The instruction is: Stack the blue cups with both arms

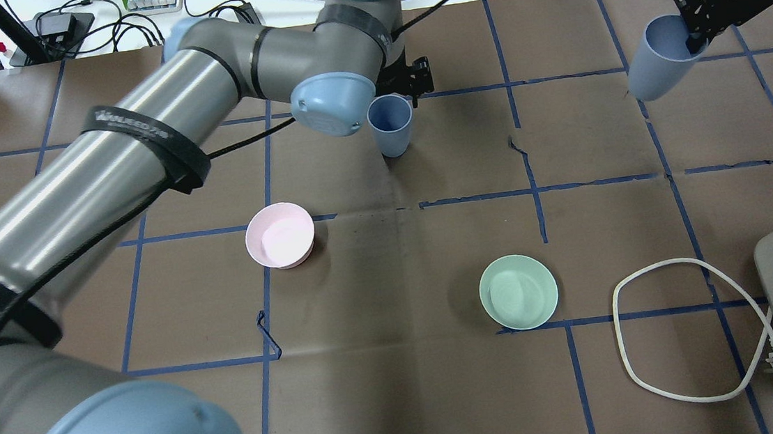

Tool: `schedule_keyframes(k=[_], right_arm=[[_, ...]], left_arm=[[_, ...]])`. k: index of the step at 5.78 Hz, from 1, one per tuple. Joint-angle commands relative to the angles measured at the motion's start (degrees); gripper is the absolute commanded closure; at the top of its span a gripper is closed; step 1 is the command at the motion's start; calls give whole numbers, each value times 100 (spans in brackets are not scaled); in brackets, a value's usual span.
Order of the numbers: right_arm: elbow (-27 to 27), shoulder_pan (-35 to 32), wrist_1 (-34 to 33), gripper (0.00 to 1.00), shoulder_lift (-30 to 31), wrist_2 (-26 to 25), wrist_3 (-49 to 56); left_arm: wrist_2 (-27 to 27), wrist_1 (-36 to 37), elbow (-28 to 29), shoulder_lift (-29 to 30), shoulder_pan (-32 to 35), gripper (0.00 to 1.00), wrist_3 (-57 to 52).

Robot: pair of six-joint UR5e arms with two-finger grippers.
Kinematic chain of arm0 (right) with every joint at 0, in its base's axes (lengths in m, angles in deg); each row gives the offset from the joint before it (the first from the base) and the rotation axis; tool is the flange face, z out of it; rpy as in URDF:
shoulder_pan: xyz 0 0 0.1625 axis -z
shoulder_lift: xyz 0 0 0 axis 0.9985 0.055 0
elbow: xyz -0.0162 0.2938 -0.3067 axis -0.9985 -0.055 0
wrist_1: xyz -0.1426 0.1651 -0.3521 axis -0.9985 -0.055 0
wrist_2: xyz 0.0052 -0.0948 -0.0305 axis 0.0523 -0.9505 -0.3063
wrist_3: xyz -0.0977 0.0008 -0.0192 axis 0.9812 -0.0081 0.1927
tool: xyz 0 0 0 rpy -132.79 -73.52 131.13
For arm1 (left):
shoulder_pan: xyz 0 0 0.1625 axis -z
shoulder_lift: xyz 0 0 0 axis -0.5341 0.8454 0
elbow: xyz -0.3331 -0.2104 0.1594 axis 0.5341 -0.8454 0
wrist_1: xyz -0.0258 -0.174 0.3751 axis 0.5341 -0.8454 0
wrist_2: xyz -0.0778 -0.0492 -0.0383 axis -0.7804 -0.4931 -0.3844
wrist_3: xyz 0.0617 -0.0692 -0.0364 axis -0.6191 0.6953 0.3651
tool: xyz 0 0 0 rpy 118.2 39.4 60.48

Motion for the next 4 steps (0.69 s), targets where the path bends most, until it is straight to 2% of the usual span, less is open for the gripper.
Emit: schedule_keyframes(k=[1,2,4], right_arm=[[-93,-850,-85,92,-21,-6,-1199],[-319,-1561,-103,92,-64,-14,-2270],[-916,-2950,-129,92,-633,-15,-4292]], left_arm=[[-15,-1598,-44,-1170,-620,2,-1390],[-32,-2049,-140,-1707,-1041,2,-2224],[-120,-2308,-796,-2658,-1561,1,-2303]])
